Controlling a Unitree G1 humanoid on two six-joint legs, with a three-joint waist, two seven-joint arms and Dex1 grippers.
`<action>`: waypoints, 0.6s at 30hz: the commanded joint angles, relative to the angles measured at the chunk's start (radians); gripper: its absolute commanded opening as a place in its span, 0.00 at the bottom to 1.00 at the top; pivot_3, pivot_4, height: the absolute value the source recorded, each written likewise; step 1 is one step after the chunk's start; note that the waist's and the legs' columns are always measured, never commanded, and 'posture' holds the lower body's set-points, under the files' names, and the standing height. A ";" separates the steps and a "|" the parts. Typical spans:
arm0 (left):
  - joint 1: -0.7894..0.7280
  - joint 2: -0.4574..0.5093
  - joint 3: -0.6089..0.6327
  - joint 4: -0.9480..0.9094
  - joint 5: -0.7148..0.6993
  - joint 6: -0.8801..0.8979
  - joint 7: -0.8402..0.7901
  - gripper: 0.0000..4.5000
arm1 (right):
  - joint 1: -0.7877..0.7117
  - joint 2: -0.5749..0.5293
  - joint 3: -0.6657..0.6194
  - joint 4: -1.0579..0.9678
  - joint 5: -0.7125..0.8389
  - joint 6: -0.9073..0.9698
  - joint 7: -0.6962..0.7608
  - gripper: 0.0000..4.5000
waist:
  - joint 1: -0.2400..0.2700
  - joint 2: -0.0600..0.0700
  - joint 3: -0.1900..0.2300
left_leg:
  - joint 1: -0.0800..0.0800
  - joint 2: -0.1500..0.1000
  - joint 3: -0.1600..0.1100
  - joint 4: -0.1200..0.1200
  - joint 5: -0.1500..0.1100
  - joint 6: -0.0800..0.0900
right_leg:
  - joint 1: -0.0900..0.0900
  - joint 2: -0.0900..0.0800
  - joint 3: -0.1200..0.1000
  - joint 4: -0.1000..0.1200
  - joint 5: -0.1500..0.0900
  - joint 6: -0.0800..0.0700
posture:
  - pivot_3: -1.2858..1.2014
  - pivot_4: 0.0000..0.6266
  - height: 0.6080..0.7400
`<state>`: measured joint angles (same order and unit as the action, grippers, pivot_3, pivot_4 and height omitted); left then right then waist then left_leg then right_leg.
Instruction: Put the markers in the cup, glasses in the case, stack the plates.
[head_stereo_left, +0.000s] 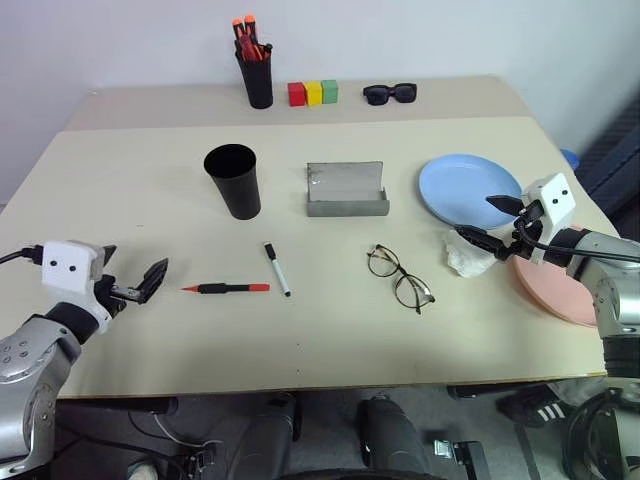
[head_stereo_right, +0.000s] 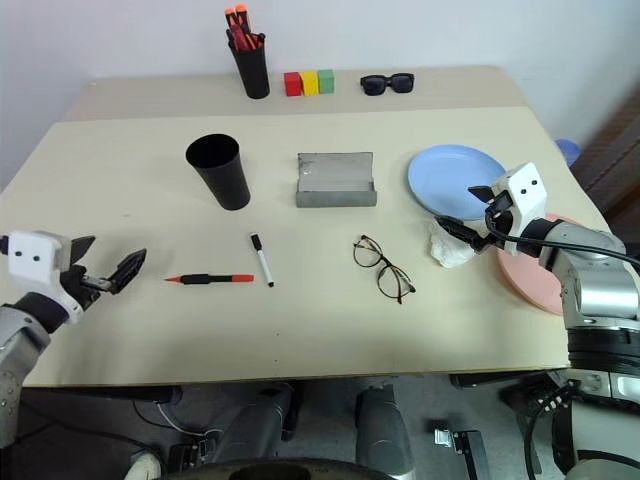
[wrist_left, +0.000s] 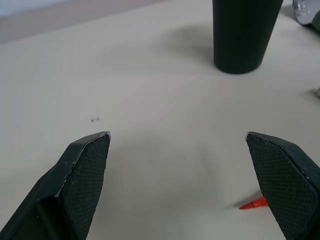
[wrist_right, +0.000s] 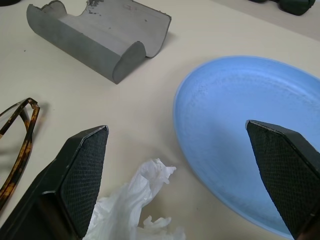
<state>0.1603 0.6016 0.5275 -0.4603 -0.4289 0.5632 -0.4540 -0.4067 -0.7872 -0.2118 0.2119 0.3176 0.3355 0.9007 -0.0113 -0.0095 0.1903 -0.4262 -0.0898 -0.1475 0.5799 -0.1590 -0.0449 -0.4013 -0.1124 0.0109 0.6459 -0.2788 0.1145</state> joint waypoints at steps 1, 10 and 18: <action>0.010 -0.004 0.026 -0.042 -0.020 0.003 0.005 0.99 | -0.032 -0.005 0.003 -0.017 0.000 -0.009 0.001 1.00 | -0.001 0.000 0.000 | 0.000 0.000 0.001 0.000 0.000 0.000 | 0.000 0.000 0.001 0.000 0.000 0.000 | 0.52 0.24 1.00; 0.014 -0.001 0.020 -0.062 -0.032 0.014 0.009 0.99 | -0.060 0.022 0.038 -0.044 0.010 0.000 -0.006 1.00 | 0.000 0.000 0.000 | 0.000 0.001 0.005 0.000 -0.001 0.002 | -0.001 0.000 0.004 0.000 0.000 0.000 | 0.52 0.24 1.00; -0.022 0.002 -0.077 -0.090 -0.029 0.034 -0.010 0.99 | -0.032 0.086 0.082 -0.134 0.005 0.009 -0.041 1.00 | 0.000 0.000 0.000 | 0.000 0.001 0.005 0.000 -0.001 0.002 | -0.001 0.001 0.004 0.000 0.000 0.000 | 0.52 0.24 1.00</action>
<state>0.1451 0.5916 0.4570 -0.5228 -0.4579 0.6017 -0.4575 -0.4370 -0.6992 -0.1190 0.1317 0.3181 0.3446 0.8718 -0.0115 -0.0097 0.1903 -0.4262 -0.0890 -0.1421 0.5801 -0.1598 -0.0433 -0.4028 -0.1111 0.0151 0.6462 -0.2787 0.1148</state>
